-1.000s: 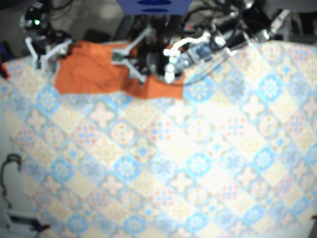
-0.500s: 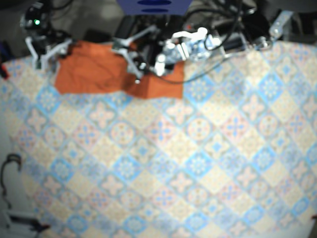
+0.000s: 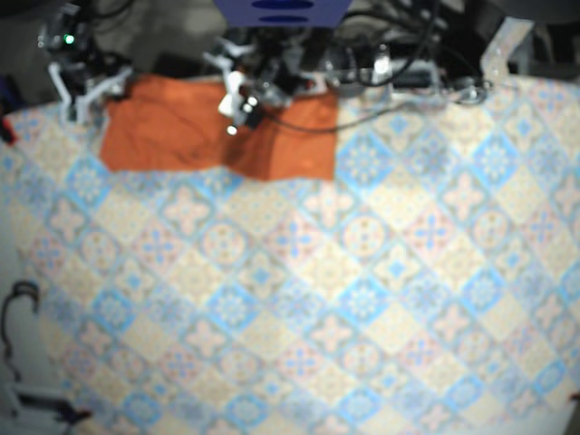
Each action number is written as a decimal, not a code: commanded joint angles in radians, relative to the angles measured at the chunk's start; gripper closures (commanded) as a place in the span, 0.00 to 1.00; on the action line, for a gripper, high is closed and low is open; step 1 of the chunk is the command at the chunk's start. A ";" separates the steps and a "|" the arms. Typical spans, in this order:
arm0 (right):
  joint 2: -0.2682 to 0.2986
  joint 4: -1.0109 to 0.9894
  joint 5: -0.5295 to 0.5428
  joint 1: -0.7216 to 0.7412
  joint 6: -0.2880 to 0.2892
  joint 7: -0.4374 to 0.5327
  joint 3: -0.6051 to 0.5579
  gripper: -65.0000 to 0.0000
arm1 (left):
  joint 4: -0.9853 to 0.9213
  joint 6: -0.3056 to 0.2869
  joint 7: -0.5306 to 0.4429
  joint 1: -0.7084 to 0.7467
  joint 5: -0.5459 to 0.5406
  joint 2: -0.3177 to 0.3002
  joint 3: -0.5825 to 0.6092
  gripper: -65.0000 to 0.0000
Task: Fold the T-shirt properly
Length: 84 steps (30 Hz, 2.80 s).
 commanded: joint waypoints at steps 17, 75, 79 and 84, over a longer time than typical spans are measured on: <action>0.010 0.012 0.003 -0.005 -0.003 0.009 0.004 0.47 | 0.014 0.000 -0.003 -0.148 0.020 0.081 -0.006 0.36; 0.033 -0.038 0.010 0.064 0.197 -0.143 0.012 0.35 | 0.254 0.073 -0.023 0.307 0.011 -0.059 -0.900 0.36; 0.051 0.063 0.010 0.031 0.195 -0.152 0.058 0.35 | 0.254 0.073 -0.022 0.310 0.011 -0.059 -0.900 0.36; 0.054 0.075 0.033 0.076 0.197 -0.169 0.109 0.35 | 0.254 0.073 -0.019 0.321 0.020 -0.079 -0.903 0.36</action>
